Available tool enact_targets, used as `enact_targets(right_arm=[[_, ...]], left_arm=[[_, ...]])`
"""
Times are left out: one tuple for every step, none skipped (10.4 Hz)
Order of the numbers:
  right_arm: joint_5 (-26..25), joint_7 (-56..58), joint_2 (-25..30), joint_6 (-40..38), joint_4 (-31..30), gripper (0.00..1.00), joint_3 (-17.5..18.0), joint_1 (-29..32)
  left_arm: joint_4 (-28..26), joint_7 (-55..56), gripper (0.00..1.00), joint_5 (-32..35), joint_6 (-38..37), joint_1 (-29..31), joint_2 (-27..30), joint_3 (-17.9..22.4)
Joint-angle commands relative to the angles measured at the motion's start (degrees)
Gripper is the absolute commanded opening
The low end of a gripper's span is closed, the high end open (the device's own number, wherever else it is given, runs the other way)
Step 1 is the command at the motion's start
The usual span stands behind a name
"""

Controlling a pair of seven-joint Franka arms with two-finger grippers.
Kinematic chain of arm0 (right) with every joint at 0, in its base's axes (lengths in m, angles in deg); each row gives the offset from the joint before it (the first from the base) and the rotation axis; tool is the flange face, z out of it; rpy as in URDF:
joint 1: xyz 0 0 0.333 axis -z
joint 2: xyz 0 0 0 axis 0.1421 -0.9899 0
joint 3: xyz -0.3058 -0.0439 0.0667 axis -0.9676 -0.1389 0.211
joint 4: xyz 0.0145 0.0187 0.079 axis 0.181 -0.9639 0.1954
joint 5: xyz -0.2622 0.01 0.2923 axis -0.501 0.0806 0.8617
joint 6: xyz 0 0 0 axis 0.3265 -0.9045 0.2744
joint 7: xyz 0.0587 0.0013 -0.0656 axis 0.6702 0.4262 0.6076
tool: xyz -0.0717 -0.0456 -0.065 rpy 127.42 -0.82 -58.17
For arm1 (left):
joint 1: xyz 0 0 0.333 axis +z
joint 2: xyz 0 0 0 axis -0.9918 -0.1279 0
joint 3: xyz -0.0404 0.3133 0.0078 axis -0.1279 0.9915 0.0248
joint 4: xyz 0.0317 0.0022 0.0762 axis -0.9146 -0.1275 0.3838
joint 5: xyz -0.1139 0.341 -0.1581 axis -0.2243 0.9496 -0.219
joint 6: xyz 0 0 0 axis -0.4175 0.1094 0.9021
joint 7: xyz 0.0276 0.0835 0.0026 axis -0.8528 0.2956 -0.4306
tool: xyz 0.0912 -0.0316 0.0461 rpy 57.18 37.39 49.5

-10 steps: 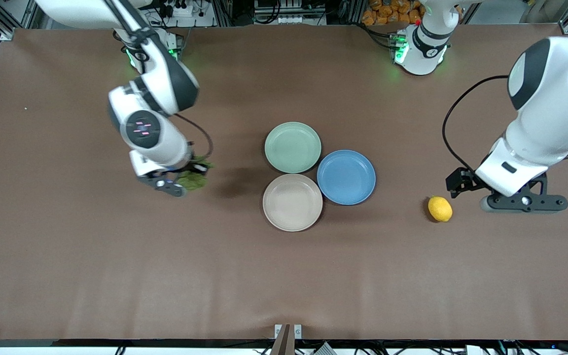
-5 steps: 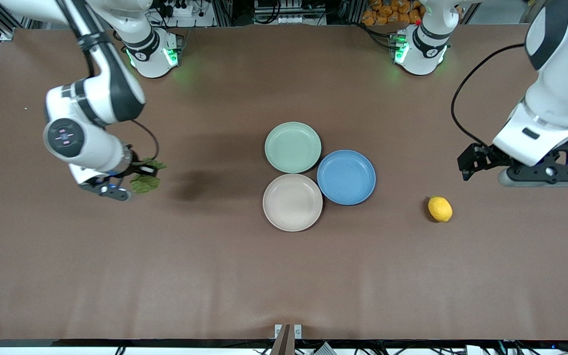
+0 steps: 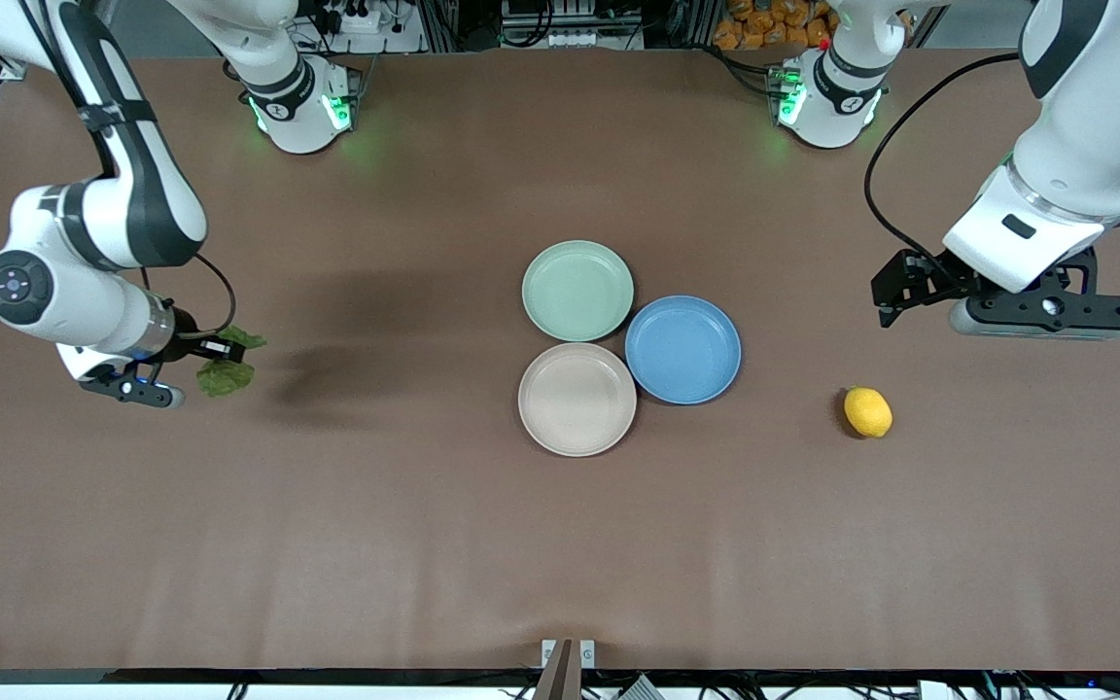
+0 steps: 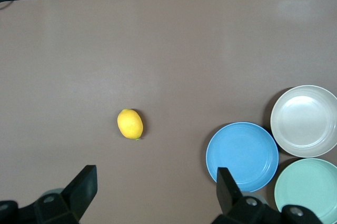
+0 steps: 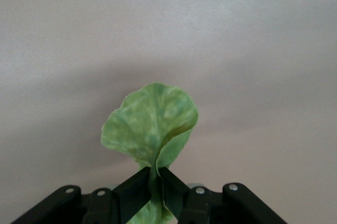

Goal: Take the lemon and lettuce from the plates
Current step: 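Carry the lettuce away from the plates with the right gripper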

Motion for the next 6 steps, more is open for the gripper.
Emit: enact_targets(right_arm=[[0.0, 2.3, -1.4, 12.1, -8.0, 0.11, -0.1, 1.4], [-1.7, 2.3, -3.6, 13.5, -8.1, 0.11, -0.2, 2.0], [-4.1, 2.3, -4.9, 15.0, -8.1, 0.11, -0.1, 3.0], [-6.0, 2.3, -6.3, 16.0, -8.1, 0.11, -0.2, 4.0], [-6.8, 2.3, -7.6, 17.4, -8.1, 0.11, -0.2, 4.3], [-6.8, 2.3, -8.4, 17.9, -8.1, 0.11, -0.2, 4.8]], left_arm=[[-0.6, 0.2, 1.0, -1.5, -0.9, 0.6, 2.6, -0.1], [-0.6, 0.2, 1.0, -1.6, -1.3, 0.8, 2.7, -0.1], [-0.5, 0.1, 1.0, -1.6, -1.5, 0.9, 2.7, -0.1], [-0.5, 0.1, 1.0, -1.6, -1.6, 1.0, 3.1, 0.0], [-0.6, 0.0, 1.0, -1.6, -1.7, 1.0, 3.8, 0.6], [-0.6, 0.0, 1.0, -1.6, -1.7, 1.2, 3.8, 0.9]])
